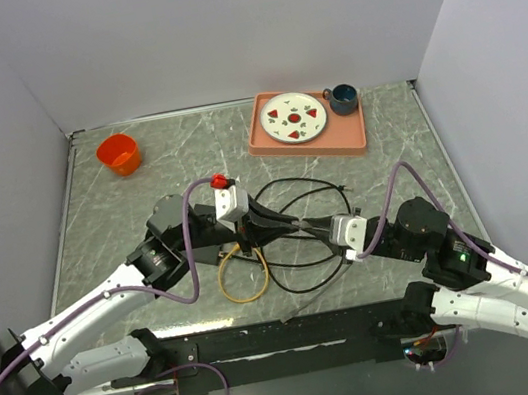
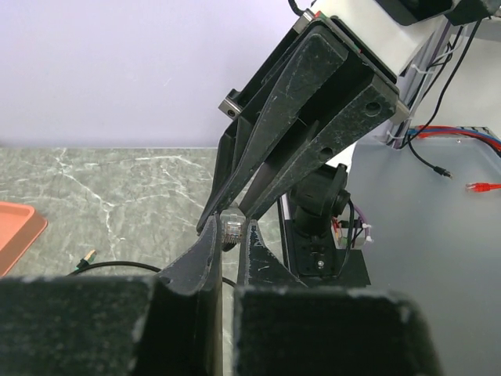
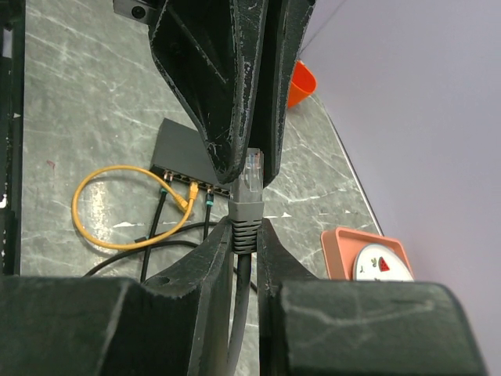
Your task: Insert the plug into the switch port
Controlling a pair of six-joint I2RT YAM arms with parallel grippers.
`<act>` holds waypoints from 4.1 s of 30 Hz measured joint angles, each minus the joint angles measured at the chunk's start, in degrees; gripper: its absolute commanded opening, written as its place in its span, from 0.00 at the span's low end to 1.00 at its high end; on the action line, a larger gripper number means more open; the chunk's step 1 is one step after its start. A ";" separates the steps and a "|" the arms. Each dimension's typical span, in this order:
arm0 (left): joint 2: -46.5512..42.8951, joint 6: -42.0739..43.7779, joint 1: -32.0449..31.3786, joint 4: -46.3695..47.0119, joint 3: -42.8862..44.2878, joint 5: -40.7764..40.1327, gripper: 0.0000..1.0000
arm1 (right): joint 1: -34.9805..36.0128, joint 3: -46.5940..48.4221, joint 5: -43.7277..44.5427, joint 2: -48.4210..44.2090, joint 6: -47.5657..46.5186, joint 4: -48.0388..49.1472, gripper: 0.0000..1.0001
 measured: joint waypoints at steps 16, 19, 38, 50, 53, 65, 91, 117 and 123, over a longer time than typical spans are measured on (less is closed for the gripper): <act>-3.91 9.70 -0.48 -5.46 -0.02 -1.16 0.01 | 0.11 3.78 -7.45 2.84 -1.22 -7.48 0.78; -4.02 12.68 -0.52 -7.52 -0.07 -0.98 0.01 | 0.11 4.66 -8.55 3.06 -1.03 -8.37 0.65; -4.04 17.00 -2.40 -10.43 -1.66 -0.81 0.01 | 0.11 4.85 -8.31 3.69 0.26 -8.11 0.33; -4.31 17.57 -3.08 -11.19 -1.66 -1.09 0.01 | 0.11 4.94 -7.50 5.25 1.46 -8.24 0.00; -4.39 17.75 -3.10 -11.19 -1.66 -1.25 0.01 | 0.11 4.94 -7.34 5.27 1.51 -8.22 0.24; -5.07 18.53 -3.21 -11.26 -1.68 -2.82 0.01 | 0.11 4.98 -7.10 5.20 1.60 -8.28 0.41; -5.18 19.06 -3.32 -12.63 -2.10 -3.30 0.01 | 0.11 5.14 -6.58 5.09 1.95 -8.81 0.00; 23.34 -19.26 40.87 -11.39 -3.61 -26.49 0.97 | -11.06 20.26 -5.31 49.11 17.07 -0.76 0.00; 27.41 -21.22 43.17 -11.08 -3.91 -25.16 0.97 | -11.37 26.23 -4.17 65.92 19.41 1.14 0.00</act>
